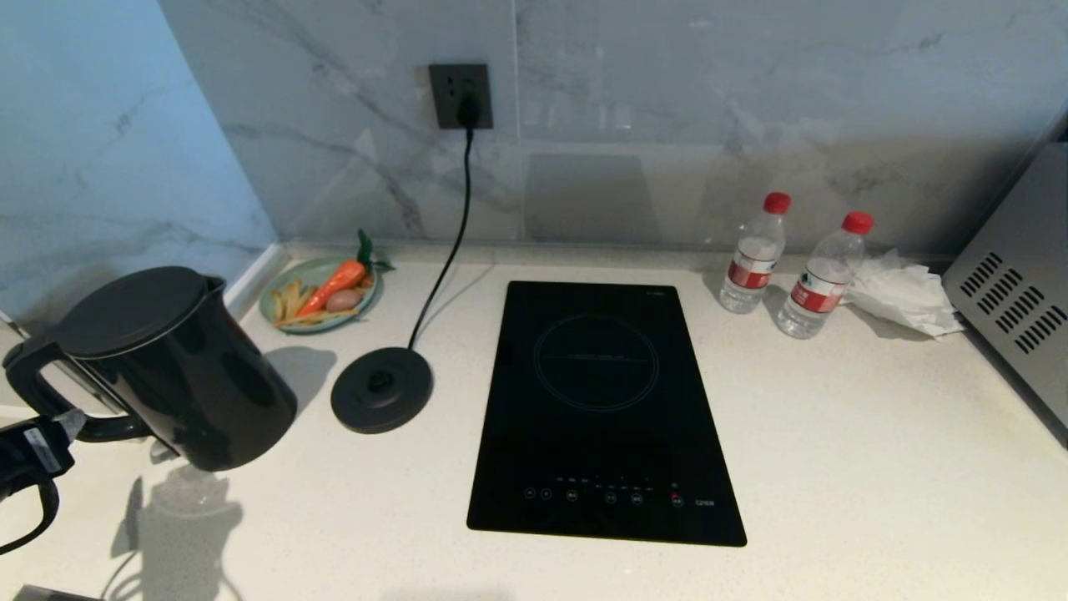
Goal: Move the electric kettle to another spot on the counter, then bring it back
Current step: Grab the kettle
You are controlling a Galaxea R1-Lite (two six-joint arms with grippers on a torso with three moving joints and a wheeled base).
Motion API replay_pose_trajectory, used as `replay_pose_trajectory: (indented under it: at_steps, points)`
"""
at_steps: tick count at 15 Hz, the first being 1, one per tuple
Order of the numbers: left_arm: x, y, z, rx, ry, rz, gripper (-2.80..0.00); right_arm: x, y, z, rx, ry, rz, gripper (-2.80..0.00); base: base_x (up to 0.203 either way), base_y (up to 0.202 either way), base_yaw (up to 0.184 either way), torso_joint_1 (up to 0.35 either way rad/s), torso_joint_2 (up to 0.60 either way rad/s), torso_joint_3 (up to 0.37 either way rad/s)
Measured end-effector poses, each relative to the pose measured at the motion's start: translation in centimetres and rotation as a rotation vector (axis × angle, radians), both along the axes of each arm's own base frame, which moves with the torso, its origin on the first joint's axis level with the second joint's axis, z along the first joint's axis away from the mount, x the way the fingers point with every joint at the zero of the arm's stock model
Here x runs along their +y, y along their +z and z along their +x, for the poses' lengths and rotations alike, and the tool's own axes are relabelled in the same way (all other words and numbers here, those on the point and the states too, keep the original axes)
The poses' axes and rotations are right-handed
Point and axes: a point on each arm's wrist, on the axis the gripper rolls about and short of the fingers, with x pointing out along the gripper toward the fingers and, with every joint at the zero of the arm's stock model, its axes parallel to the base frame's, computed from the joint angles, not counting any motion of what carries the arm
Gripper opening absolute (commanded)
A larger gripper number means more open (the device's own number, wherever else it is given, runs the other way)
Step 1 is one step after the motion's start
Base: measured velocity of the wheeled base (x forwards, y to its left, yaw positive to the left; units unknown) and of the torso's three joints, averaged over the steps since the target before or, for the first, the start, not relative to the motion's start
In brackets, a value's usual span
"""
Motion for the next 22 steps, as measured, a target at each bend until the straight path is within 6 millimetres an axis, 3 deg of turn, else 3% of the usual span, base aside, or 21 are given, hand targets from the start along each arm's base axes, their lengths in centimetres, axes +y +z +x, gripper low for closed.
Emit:
replay_pose_trajectory:
  at_steps: [22]
  points:
    - [2.5,-0.6,3.2,-0.004,0.023,-0.001,0.0,0.0,0.0,0.0,0.0,0.001,0.0,-2.8,0.0,0.0,0.0,0.0,0.0,0.0]
